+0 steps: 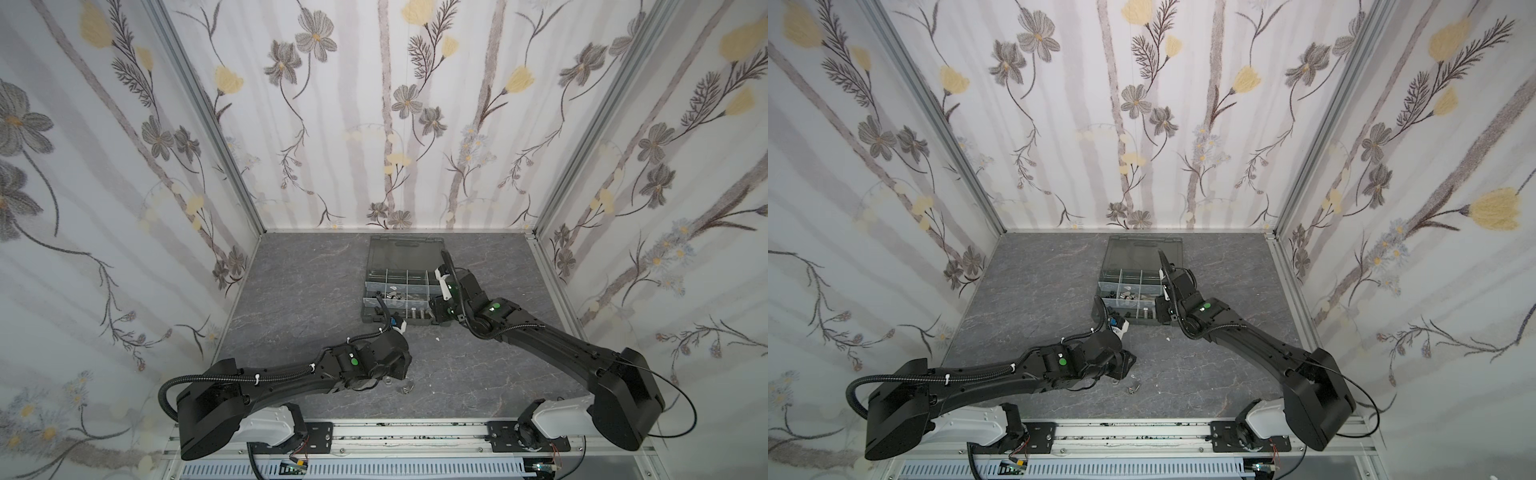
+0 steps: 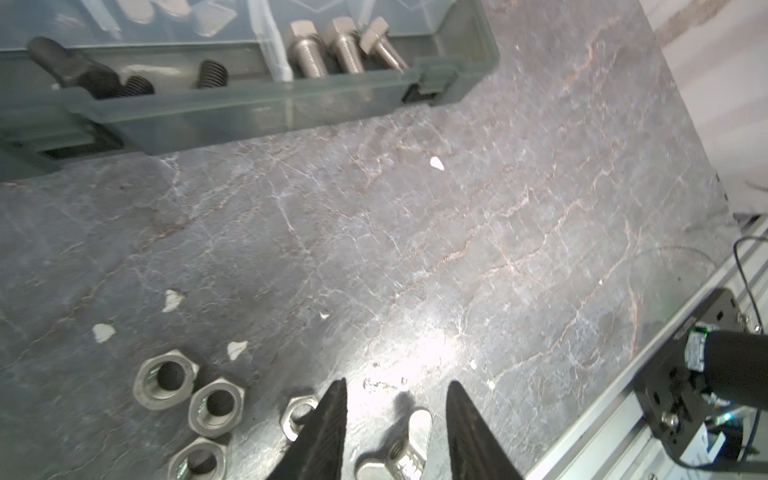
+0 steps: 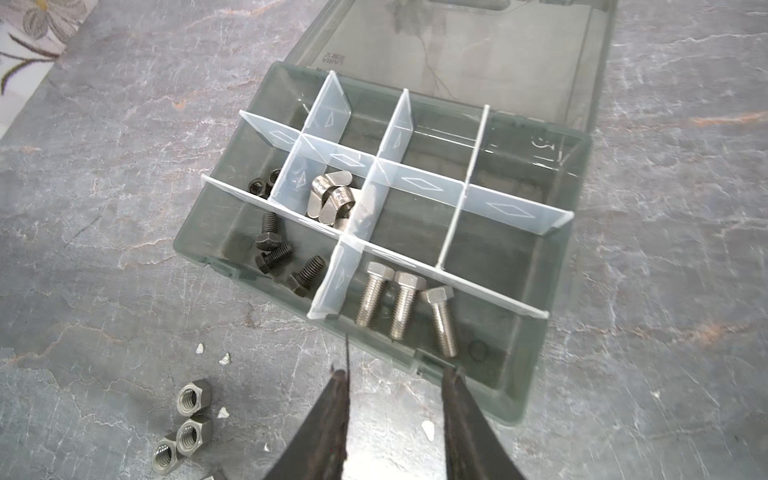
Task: Sort the screws and nuts into containers
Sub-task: 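Withdraw the right gripper from the box while the left gripper reaches toward a wing nut, then grasp a silver wing nut near the table edge with the left gripper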
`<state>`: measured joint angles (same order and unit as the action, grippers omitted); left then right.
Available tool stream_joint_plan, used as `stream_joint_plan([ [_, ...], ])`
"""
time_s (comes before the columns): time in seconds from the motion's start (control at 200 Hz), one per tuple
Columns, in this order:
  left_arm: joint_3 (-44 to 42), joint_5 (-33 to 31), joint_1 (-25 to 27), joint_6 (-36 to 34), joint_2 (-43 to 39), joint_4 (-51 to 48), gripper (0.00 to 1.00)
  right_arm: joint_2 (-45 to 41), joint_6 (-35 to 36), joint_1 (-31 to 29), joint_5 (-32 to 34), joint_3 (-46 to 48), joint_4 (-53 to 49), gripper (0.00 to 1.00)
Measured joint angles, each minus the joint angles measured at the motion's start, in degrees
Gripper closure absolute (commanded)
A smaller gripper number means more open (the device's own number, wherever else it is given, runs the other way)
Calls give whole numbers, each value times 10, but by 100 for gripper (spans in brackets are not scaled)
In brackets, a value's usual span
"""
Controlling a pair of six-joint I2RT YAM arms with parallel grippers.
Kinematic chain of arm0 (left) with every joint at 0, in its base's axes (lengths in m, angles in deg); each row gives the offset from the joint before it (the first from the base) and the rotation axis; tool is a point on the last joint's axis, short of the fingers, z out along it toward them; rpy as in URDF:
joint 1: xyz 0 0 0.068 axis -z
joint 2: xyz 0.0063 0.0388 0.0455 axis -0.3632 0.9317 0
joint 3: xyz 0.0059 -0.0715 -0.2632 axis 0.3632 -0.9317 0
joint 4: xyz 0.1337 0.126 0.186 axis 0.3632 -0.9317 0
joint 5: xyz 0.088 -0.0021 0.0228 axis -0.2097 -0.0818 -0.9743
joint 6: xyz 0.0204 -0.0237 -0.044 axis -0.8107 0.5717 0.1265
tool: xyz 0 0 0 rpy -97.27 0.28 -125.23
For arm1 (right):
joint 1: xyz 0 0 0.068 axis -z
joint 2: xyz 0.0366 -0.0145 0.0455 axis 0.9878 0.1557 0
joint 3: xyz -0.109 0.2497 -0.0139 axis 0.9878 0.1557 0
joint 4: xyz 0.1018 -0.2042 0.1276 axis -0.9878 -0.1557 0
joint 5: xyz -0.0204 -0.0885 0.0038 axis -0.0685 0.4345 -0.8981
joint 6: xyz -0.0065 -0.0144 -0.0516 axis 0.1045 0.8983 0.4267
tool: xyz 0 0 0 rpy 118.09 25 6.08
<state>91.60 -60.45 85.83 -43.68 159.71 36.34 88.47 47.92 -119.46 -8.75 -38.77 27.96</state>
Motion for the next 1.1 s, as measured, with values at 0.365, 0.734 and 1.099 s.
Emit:
stream_joint_plan([
  [0.365, 19, 34, 62, -81, 83, -38, 59, -115, -49, 29, 22, 121, 13, 60],
  [0.734, 30, 34, 73, -97, 123, -53, 63, -139, -63, 43, 26, 151, 18, 60],
  [1.099, 30, 38, 76, -97, 129, -65, 68, -141, -64, 49, 26, 156, 19, 60],
])
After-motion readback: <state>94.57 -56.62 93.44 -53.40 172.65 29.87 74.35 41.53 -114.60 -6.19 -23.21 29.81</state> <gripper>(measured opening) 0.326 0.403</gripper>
